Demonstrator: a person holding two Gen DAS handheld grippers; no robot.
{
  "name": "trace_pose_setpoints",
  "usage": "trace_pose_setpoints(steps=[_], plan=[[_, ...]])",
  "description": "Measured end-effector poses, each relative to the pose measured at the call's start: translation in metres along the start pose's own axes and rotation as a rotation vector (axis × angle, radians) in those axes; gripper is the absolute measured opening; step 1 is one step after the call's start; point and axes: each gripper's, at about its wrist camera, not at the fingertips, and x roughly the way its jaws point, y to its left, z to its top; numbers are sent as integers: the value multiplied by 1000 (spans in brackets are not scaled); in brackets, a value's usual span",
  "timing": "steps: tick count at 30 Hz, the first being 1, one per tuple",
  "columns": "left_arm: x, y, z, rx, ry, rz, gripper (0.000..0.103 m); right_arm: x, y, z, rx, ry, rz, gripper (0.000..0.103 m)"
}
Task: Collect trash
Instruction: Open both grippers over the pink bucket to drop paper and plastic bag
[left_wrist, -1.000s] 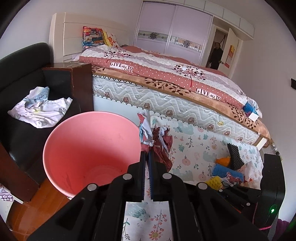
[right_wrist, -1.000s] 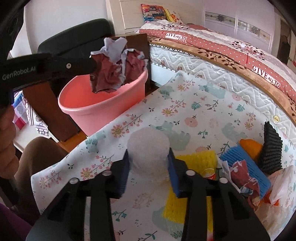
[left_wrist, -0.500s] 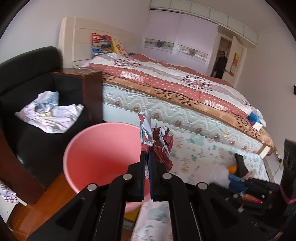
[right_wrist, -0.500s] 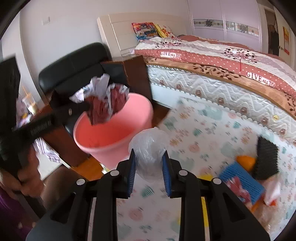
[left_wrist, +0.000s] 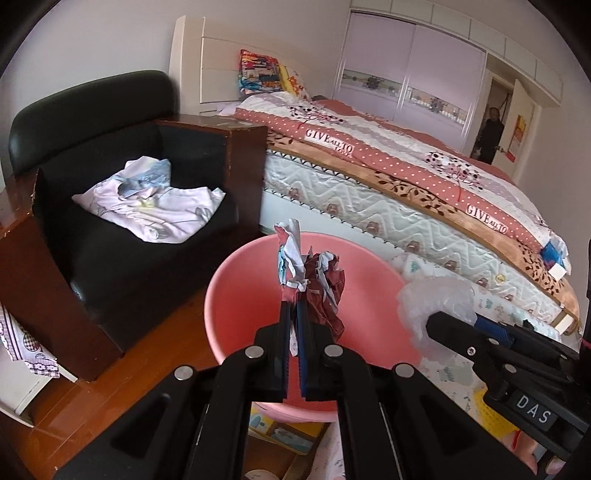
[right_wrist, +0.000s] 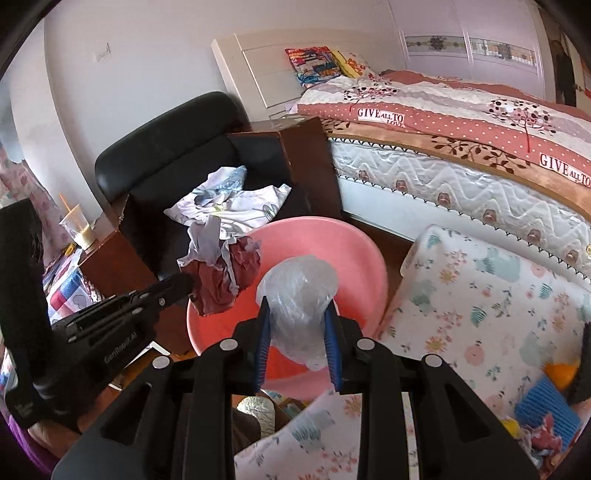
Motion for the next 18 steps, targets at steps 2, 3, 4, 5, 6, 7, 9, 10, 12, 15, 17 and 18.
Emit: trace_pose_setpoints(steps=[2,3,4,5,6,7,9,10,12,15,17,18], plan=[[4,3,0,-4,8,11,3,7,4,2,-3,8,-4,27],[5,4,0,-4,13,18,3,10,5,4,-3,12,-4,27],[6,4,-1,-2,17,24,3,13,6,4,-3,15,-4,27],[7,5,-2,-3,22,29,3,16,7,5,-4,21,-6,27],[9,7,-2,-5,30,35,3,21,8,6,-4,29,-9,27],[12,7,-2,-8,37,36,3,24,10,6,-3,34,-10,27],[16,9,-3,-10,49,40,3,29,11,5,-1,46,-15,27],[18,10,-4,-11,55,45,3,33,12,4,0,52,-18,27],[21,12,-5,-16,65,46,3,37,13,4,2,58,-24,27],[24,15,-6,-19,71,48,3,42,14,4,5,66,-38,27],[25,15,-6,-25,71,47,3,46,15,4,-1,72,-52,30],[25,16,-6,-26,72,46,4,47,15,4,-2,74,-57,31]])
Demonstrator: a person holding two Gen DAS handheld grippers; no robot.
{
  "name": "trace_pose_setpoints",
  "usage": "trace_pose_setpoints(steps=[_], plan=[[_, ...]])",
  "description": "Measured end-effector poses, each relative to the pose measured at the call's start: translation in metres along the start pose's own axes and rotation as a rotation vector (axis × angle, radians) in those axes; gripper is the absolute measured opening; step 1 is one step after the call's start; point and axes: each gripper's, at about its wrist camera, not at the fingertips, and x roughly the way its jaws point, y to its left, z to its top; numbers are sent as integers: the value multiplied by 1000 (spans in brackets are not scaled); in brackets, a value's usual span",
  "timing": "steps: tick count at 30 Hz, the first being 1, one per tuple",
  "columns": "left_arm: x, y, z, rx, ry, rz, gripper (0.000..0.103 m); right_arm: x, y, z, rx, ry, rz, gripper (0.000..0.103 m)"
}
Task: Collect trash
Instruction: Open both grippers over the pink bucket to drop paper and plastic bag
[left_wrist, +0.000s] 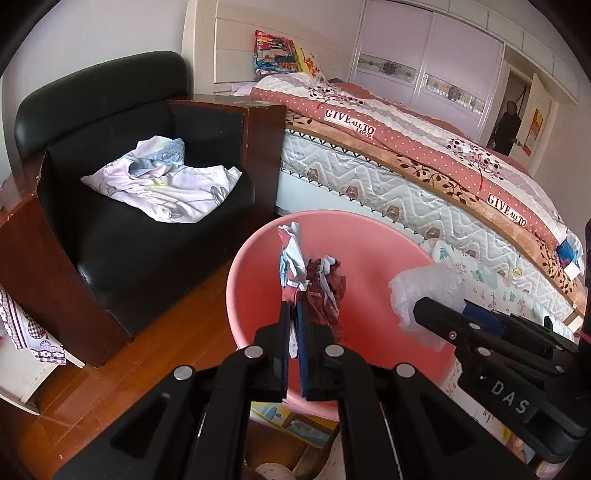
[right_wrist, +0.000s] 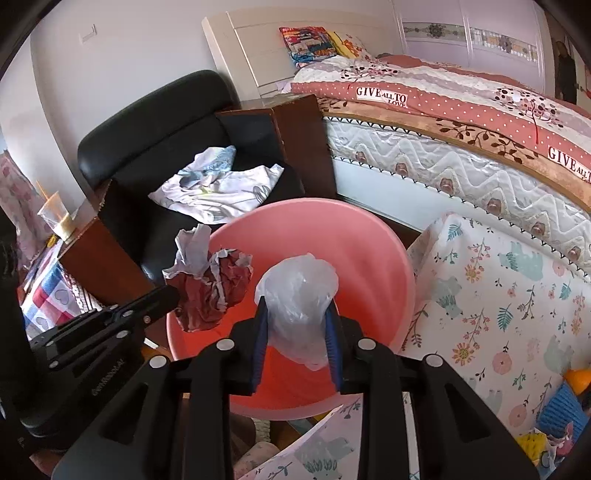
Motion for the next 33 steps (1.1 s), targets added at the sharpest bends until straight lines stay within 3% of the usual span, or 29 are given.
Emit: trace_pose_setpoints(steps=[5,7,10,12,17,33], plan=[[2,2,1,-11,-7,-4,6,3,0,2,10,2,-23,41],[1,1,1,-4,-11,-4,12,3,-1,2,13,1,-23,42],[0,0,1,-5,-21,4,30,3,-1,1,13,2,-23,43],[-2,0,2,-6,-25,6,32,3,0,1,14,4,-19,44],[-6,0,2,-12,-31,6,33,1,1,1,5,-3,-4,51],[-23,0,5,-7,-58,-3,37,-23,5,2,-21,-46,4,52]])
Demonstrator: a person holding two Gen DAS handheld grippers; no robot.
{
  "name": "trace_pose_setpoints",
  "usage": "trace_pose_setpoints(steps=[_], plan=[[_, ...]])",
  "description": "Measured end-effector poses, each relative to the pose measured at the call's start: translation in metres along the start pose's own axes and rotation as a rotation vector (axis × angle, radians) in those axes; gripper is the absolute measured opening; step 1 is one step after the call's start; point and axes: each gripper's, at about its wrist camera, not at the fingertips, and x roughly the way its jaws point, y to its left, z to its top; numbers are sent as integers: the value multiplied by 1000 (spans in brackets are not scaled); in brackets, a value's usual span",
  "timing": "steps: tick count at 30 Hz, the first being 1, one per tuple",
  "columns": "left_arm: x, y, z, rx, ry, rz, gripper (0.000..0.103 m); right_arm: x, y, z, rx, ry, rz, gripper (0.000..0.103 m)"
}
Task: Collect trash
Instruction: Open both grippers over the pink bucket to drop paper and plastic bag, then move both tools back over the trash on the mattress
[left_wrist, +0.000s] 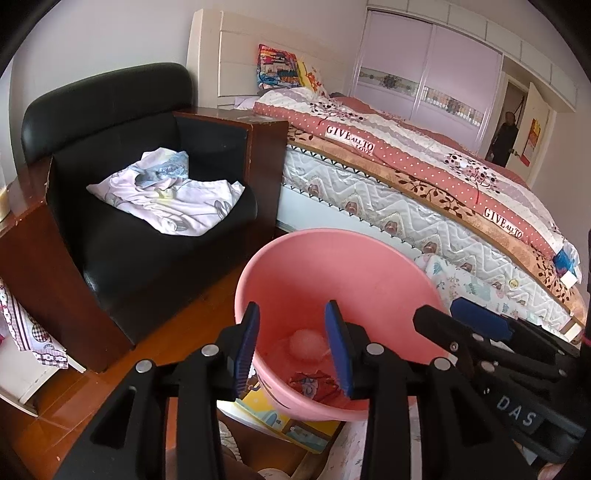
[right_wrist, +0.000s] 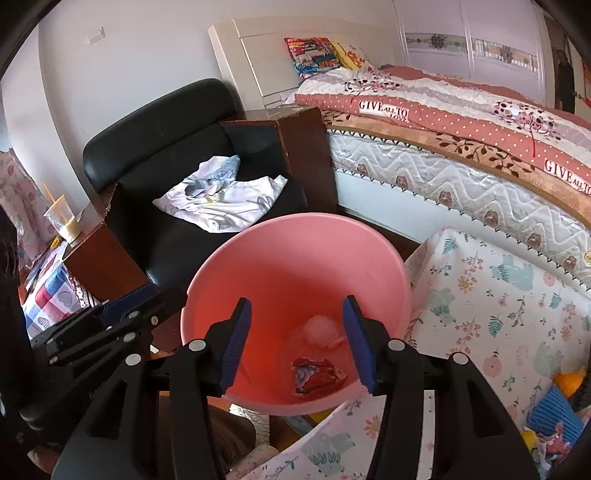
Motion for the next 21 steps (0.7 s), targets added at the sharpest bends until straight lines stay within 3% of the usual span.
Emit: trace_pose_setpoints(steps=[10,21], plan=[[-17,-21,1,33,-28,-40,48,-42,-9,-12,-4,-76,-59,52],[-30,-51,-3,64,-38,-106,52,-82,-27,-33,1,-115,-128,52]])
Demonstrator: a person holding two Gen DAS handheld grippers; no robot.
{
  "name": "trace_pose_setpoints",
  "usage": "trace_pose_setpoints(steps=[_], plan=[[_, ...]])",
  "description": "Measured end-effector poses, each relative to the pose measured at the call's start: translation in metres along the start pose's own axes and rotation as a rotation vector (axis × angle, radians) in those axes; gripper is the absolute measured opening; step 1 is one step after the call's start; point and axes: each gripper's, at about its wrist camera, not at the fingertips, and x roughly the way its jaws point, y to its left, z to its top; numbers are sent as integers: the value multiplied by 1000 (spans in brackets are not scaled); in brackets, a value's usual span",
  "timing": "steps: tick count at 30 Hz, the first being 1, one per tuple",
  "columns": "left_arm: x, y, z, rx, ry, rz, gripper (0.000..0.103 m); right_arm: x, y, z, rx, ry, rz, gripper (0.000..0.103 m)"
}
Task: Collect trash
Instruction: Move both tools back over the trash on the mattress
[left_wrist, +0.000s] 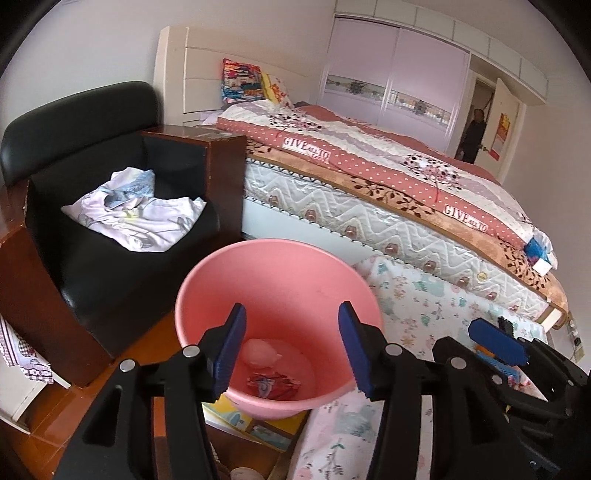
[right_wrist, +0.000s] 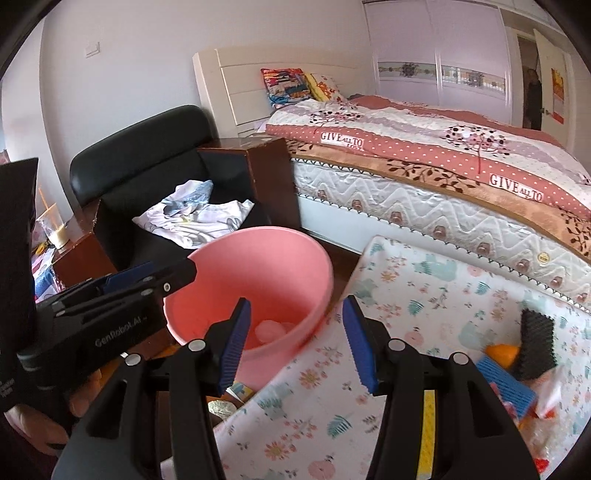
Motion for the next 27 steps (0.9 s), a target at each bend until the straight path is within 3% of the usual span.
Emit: trace_pose_setpoints(steps=[5,27], plan=[[-3,-13,-1,16,-5,-28,53,-10,-13,-7,27,2,-15,58],[-3,-83,-19,158,5,-162,55,-69,-75,-39,93,-65,-206,59]])
